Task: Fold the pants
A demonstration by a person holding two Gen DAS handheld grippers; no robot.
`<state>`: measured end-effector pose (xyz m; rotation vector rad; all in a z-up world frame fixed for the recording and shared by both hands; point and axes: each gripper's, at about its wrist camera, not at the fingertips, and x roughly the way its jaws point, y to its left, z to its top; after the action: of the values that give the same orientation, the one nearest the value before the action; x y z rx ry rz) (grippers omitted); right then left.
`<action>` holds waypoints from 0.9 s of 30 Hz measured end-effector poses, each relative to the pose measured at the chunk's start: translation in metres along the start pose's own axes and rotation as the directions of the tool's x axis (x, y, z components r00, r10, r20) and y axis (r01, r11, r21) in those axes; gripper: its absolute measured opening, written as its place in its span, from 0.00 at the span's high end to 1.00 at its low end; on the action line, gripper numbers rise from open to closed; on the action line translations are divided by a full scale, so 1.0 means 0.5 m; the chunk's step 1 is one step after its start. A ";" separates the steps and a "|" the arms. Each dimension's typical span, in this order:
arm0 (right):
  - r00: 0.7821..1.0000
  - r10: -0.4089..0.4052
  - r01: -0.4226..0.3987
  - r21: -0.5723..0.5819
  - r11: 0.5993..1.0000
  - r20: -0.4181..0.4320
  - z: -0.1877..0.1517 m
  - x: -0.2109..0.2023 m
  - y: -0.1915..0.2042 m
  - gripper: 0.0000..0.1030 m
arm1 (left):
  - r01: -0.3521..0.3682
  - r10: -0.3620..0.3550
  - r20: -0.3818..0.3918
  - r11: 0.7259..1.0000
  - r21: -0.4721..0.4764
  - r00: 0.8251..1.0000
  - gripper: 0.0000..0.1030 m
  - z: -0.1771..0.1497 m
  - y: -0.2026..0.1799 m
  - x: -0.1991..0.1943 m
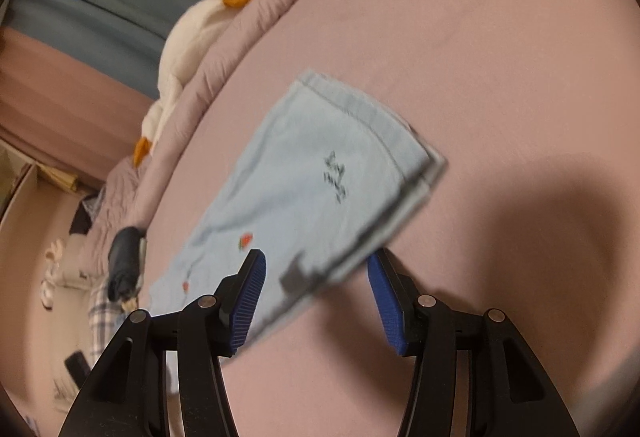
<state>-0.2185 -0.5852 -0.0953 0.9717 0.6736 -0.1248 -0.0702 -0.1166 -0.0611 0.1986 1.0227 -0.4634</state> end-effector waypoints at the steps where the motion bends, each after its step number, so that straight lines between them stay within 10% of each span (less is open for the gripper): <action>1: 1.000 -0.003 0.003 -0.004 1.000 0.015 0.005 0.003 -0.001 0.49 | 0.000 0.000 -0.001 1.000 -0.005 1.000 0.47 0.000 0.002 0.001; 9: 0.996 -0.003 0.003 0.001 1.000 0.094 0.034 0.018 0.006 0.50 | 0.016 -0.016 0.001 1.000 -0.013 1.000 0.47 -0.011 0.006 -0.003; 13: 0.994 -0.021 0.022 -0.007 1.000 0.104 0.044 0.019 0.024 0.83 | 0.028 -0.029 -0.005 0.999 -0.039 1.000 0.47 -0.014 0.015 -0.001; 19: 0.985 -0.073 0.099 -0.162 0.982 0.159 0.032 -0.004 0.110 0.90 | 0.173 -0.172 0.016 0.977 -0.128 0.985 0.46 -0.003 0.028 -0.010; 23: 0.983 -0.067 0.130 -0.384 0.914 0.173 -0.009 -0.006 0.222 0.90 | 0.299 -0.292 0.065 0.933 -0.199 0.954 0.30 0.001 0.030 -0.021; 27: 0.983 -0.042 0.145 -0.619 0.772 0.178 -0.096 0.020 0.342 0.90 | 0.475 -0.467 0.103 0.822 -0.314 0.878 0.27 0.002 0.041 -0.006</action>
<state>-0.1669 -0.4470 0.0043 0.2687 0.5617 -0.0523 -0.0614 -0.0978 -0.0591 -0.3748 1.1124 -0.7311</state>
